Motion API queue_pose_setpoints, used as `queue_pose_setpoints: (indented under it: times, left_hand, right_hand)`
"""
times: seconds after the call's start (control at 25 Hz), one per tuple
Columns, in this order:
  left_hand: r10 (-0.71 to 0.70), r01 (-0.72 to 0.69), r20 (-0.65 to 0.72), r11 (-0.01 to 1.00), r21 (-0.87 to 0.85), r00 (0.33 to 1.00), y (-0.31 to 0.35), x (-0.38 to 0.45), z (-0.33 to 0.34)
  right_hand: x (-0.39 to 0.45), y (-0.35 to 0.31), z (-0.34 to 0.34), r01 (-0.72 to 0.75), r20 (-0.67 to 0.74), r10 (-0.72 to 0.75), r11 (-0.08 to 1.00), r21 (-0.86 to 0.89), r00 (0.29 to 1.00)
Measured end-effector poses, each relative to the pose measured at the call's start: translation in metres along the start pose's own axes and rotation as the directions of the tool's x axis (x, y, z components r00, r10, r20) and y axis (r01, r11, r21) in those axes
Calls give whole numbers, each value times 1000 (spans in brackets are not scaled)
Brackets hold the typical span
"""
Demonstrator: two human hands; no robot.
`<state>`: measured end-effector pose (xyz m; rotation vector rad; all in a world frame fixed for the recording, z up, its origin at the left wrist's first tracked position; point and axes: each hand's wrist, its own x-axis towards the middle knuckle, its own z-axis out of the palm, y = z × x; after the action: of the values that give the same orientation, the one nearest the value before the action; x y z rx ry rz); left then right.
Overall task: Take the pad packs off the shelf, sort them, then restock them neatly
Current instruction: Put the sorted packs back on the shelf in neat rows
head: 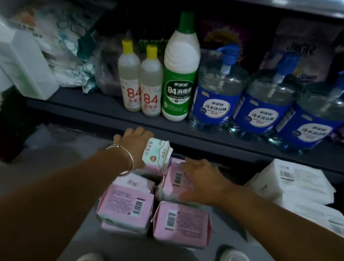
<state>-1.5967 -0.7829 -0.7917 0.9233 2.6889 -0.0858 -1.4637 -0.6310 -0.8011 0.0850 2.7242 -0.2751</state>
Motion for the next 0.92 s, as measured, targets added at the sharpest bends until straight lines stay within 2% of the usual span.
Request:
queue_pose_setpoints:
  times: [0.24,0.36,0.48,0.6,0.68,0.8,0.84,0.92]
  left_hand:
    - [66,-67,-9,998,-10,998,-3,21,37]
    - [116,-114,-27,991,75,993,-2,28,41]
    - [195,-185,-73,975,122,978,4,25,39]
    - [267,-264,-77,964,42,961,8,10,33]
    - [311,-310,17,950,-32,950,5,-6,30]
    - [329,-305,260,944,-127,908,-5,-31,27]
    - [319,-300,322,948,-107,892,-7,-38,28]
    - [273,-315,415,948,37,868,-8,-53,31]
  right_hand:
    - [24,10,18,-15,108,11,999,29,994]
    - [30,19,21,-44,128,34,996,78,991]
    - [32,20,22,-39,75,31,993,107,997]
    - [29,18,13,-38,10,37,994,100,999]
    - [22,17,2,-43,-33,47,994,97,998]
    - [10,10,-13,-65,-77,72,993,94,994]
    - [8,7,-17,-70,-90,79,992,102,993]
    - [2,-1,-23,-74,-114,89,989,128,989]
